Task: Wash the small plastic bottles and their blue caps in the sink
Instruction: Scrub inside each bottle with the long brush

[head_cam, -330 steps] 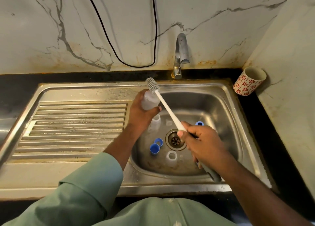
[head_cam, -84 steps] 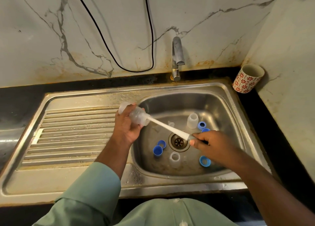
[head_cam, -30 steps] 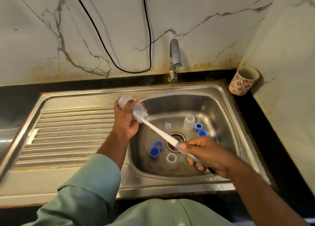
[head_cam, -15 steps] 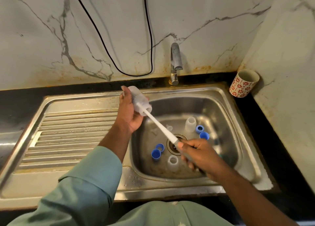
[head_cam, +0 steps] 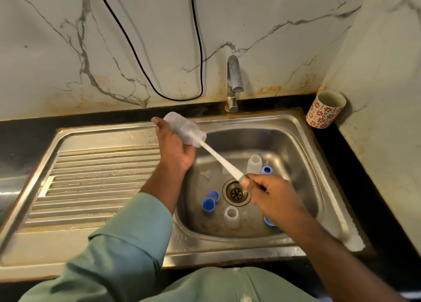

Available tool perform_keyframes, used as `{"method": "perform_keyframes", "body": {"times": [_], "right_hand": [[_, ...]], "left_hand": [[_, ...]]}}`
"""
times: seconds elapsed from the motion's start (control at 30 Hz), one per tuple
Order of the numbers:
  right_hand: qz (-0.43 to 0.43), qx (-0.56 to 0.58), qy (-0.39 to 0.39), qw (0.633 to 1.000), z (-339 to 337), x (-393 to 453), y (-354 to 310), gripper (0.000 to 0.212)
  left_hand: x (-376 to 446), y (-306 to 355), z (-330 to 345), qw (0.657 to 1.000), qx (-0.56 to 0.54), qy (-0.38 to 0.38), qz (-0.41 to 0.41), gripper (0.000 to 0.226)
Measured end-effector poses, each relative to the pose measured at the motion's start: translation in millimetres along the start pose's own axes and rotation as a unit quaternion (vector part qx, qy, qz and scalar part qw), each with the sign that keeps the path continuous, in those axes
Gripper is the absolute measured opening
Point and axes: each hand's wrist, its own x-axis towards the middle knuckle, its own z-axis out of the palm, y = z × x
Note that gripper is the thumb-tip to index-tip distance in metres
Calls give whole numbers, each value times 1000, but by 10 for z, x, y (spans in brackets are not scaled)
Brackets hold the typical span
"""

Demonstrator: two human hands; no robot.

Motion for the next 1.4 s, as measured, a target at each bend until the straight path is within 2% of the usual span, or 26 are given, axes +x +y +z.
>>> {"method": "perform_keyframes", "body": {"times": [0.03, 0.1, 0.17, 0.2, 0.23, 0.27, 0.33, 0.37, 0.43, 0.53, 0.63, 0.7, 0.73, 0.83, 0.9, 0.93, 0.97, 1.0, 1.03, 1.1, 1.17, 1.2, 1.27, 1.33, 1.37, 1.4], "right_hand": [[32, 120, -26, 992, 43, -4, 8, 29], [111, 336, -121, 927, 58, 6, 58, 33], [163, 448, -233, 848, 24, 49, 162, 37], [178, 459, -271, 827, -18, 81, 214, 37], [181, 434, -287, 835, -74, 118, 258, 37], [178, 379, -281, 864, -160, 164, 267, 37], [148, 197, -211, 946, -393, 235, 192, 32], [119, 103, -159, 975, -501, 256, 124, 26], [51, -40, -59, 996, -591, 241, -8, 25], [-26, -154, 24, 987, -372, 77, -76, 29], [-27, -76, 53, 995, -73, -24, -52, 27], [24, 88, 43, 995, 6, -19, -61, 24], [56, 175, 20, 983, 11, -20, -70, 22], [107, 340, -105, 928, 0, -12, -17, 31], [143, 430, -201, 868, -14, 32, 68, 40], [165, 456, -243, 840, -47, 64, 100, 39], [179, 457, -272, 828, -104, 103, 144, 37], [182, 431, -286, 836, -186, 149, 180, 37], [180, 382, -283, 861, -291, 199, 201, 36], [149, 227, -226, 935, -544, 287, 185, 29], [79, 62, -120, 988, -719, 327, 114, 22], [38, -10, -64, 997, -736, 319, 87, 22], [-39, -201, 32, 978, -610, 208, 60, 27], [-127, -369, 132, 911, -365, 53, 88, 38], [-157, -393, 166, 891, -263, -7, 87, 42], [-156, -390, 171, 891, -202, -41, 70, 40]], "left_hand": [[13, 36, 37, 1000, -25, -2, -4, 81], [-6, 107, 121, 999, -42, -24, -6, 70], [-38, 133, 181, 998, -46, -39, -3, 63], [-44, 131, 172, 997, -49, -54, -5, 68], [-53, 131, 144, 997, -35, -67, -4, 72], [-53, 127, 117, 997, -3, -78, 0, 71], [-104, 110, 86, 995, 48, -90, 5, 68], [-112, 79, 76, 994, 58, -85, 19, 73], [-132, 27, 90, 997, 40, -57, 41, 86], [-89, 11, 159, 998, -21, -35, 52, 68], [-9, 37, 183, 997, -50, 0, 52, 51], [-9, 61, 188, 998, -48, -1, 38, 61], [-13, 81, 189, 998, -48, -9, 28, 68], [-68, 160, 195, 997, -77, -32, -6, 74], [-80, 195, 198, 994, -85, -65, -30, 69], [-76, 216, 187, 994, -67, -81, -36, 70], [-86, 243, 170, 993, -39, -102, -39, 78], [-95, 270, 150, 992, 0, -123, -38, 93], [-81, 296, 122, 989, 34, -140, -36, 109], [-36, 303, 50, 988, 68, -136, -16, 127], [15, 247, -27, 993, 49, -103, 13, 114], [40, 209, -62, 996, 29, -84, 18, 104], [102, 170, -115, 998, -2, -61, 16, 87], [146, 174, -142, 998, -19, -56, 18, 77], [164, 176, -152, 998, -13, -52, 24, 74], [170, 170, -149, 999, 8, -40, 32, 73]]}}
